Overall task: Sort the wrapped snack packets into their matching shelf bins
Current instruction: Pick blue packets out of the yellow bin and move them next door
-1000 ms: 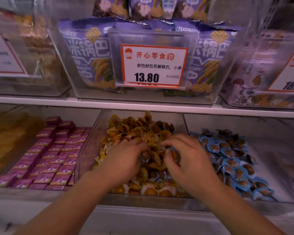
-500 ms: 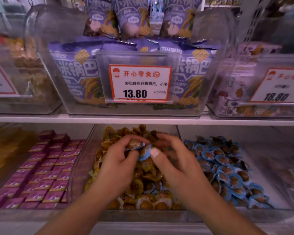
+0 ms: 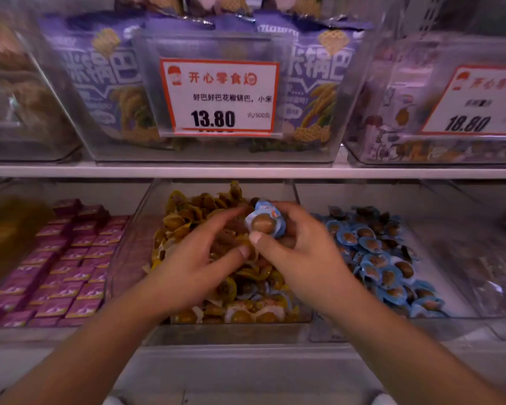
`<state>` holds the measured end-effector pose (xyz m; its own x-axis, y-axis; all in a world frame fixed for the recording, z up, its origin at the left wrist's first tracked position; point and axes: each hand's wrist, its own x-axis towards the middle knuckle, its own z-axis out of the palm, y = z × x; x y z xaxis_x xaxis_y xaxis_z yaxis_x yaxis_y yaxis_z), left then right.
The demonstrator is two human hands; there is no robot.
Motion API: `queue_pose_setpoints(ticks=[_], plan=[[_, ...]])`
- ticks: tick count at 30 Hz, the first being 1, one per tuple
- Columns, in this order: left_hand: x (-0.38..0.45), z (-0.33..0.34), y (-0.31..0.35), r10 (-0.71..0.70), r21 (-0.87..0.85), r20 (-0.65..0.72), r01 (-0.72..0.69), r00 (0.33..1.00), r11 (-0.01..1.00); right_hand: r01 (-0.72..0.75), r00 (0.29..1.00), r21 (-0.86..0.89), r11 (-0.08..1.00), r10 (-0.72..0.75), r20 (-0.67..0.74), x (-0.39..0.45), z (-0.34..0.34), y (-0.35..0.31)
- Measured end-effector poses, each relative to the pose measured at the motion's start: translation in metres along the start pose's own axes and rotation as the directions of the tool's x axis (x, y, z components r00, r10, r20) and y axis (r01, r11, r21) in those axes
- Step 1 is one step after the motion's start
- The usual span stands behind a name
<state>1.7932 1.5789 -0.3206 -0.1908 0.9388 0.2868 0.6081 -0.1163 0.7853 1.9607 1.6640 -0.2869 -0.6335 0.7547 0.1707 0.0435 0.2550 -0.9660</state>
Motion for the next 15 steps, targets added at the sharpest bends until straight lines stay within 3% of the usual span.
queue_pose_setpoints(ticks=[2,6,9,12,15], plan=[[0.000,-0.004,-0.008,-0.005,0.074,0.016,0.004,1.000,0.997,-0.012,1.000,0.040,0.999,0.013,-0.021,0.000,-0.011,-0.003],[0.000,0.003,-0.014,0.049,0.381,0.083,-0.077,0.995,0.921,-0.164,0.977,0.349,0.923,0.201,-0.074,0.003,-0.040,-0.002],[0.003,0.012,-0.012,0.051,0.434,0.172,-0.122,0.984,0.893,-0.211,0.956,0.457,0.864,0.280,-0.089,0.006,-0.057,0.006],[0.006,0.018,-0.010,0.013,0.473,0.348,-0.187,0.937,0.861,-0.240,0.948,0.472,0.848,0.309,-0.074,0.006,-0.065,0.012],[0.009,0.027,-0.012,-0.126,0.669,0.438,-0.229,0.890,0.707,-0.283,0.940,0.413,0.866,0.335,-0.058,0.004,-0.067,0.018]])
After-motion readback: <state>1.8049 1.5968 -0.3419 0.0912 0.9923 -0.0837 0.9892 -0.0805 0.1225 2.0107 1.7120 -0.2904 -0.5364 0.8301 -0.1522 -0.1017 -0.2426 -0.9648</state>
